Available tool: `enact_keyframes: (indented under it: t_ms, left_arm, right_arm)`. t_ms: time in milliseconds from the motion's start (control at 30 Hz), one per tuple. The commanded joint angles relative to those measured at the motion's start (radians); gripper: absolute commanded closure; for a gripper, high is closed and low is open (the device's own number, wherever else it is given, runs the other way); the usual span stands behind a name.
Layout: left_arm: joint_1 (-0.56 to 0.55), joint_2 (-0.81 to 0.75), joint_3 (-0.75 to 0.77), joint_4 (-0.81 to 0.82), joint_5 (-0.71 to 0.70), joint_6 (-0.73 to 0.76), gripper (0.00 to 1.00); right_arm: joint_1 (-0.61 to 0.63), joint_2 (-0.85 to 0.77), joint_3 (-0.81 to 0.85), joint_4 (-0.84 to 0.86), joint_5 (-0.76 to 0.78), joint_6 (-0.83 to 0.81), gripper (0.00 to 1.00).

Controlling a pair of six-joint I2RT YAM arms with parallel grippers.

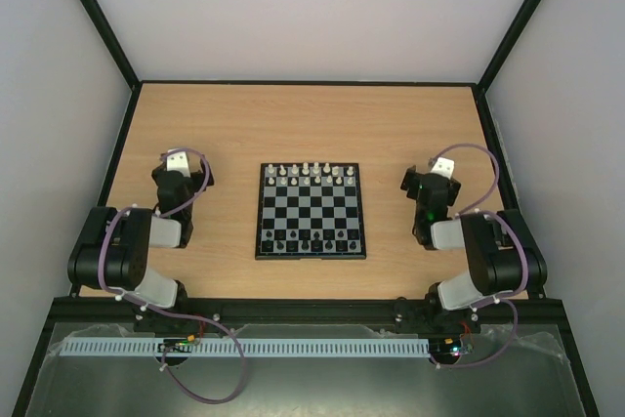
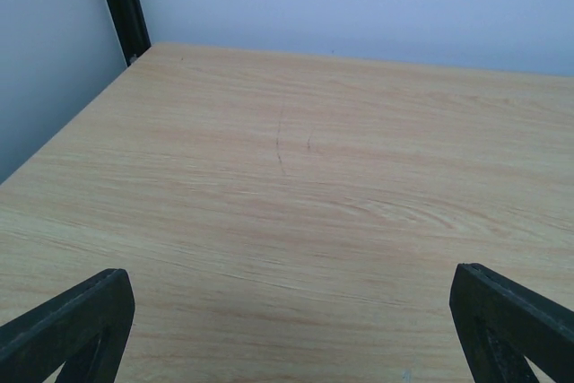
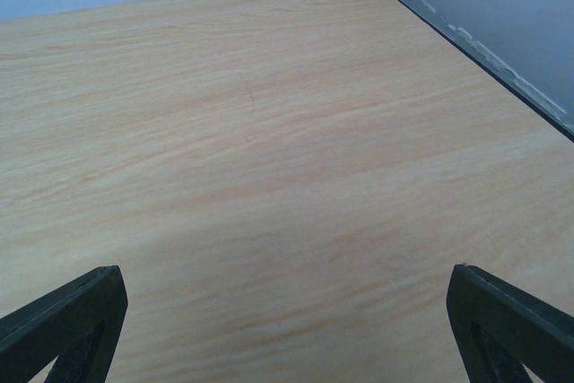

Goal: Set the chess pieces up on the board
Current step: Reset both arms

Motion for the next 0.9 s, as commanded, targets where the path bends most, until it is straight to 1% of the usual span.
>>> enact_keyframes:
  t_ms: [0,100,200,267,300,433,533,600,867]
  left_arm:
    - [-0.001,-0.01,-0.003,0.101,0.021,0.009,0.0]
    - [-0.001,-0.009,-0.002,0.099,0.021,0.009,0.01]
    - [-0.001,-0.01,-0.001,0.099,0.022,0.009,0.01]
    - [0.003,-0.008,0.001,0.094,0.032,0.008,0.0]
    - [0.004,-0.007,0.002,0.094,0.033,0.008,0.0]
    - [0.005,-0.009,0.002,0.094,0.035,0.008,0.0]
    - [0.005,-0.009,0.001,0.092,0.036,0.007,0.0]
    - [0.019,0.01,-0.027,0.167,0.065,0.002,0.0]
    - [0.017,0.008,-0.031,0.163,0.057,0.006,0.01]
  right_arm:
    - [0.001,-0.053,-0.107,0.213,0.039,0.007,0.01]
    - [0.002,-0.061,-0.153,0.293,0.002,-0.008,0.01]
    - [0.003,-0.002,-0.214,0.462,-0.057,-0.044,0.01]
    - [0.005,-0.01,-0.177,0.368,-0.053,-0.038,0.02]
    - [0.004,0.01,-0.161,0.37,-0.046,-0.04,0.01]
    - [-0.016,0.006,-0.128,0.3,-0.064,-0.018,0.01]
    - [-0.022,0.008,-0.126,0.295,-0.075,-0.012,0.01]
    - [-0.023,0.005,-0.127,0.296,-0.076,-0.013,0.01]
    - [-0.022,0.003,-0.129,0.3,-0.076,-0.013,0.02]
